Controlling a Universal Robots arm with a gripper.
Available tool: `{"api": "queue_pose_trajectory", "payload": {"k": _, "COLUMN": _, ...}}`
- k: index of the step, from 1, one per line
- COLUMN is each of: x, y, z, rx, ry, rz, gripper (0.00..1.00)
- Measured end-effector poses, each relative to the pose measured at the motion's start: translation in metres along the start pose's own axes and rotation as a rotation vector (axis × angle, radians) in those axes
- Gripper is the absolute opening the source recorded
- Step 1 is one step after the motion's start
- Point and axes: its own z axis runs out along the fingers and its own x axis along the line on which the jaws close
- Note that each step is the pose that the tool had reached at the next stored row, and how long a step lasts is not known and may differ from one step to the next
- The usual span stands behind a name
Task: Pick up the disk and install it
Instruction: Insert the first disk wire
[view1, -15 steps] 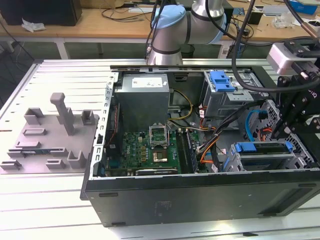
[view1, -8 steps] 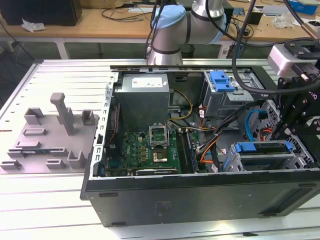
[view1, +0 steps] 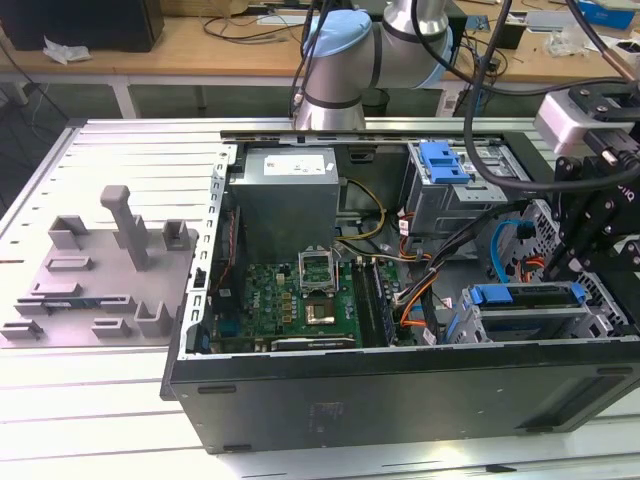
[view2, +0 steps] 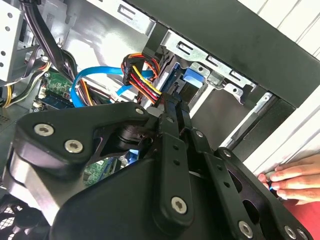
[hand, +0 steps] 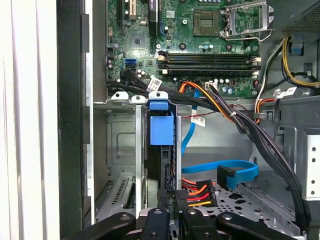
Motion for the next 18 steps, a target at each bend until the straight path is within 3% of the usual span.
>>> {"api": "queue_pose_trajectory", "payload": {"k": 18, "x": 0.0001, "y": -0.0002, "z": 0.0025, "rx": 0.0, "ry": 0.0, "rz": 0.0, "gripper": 0.17}}
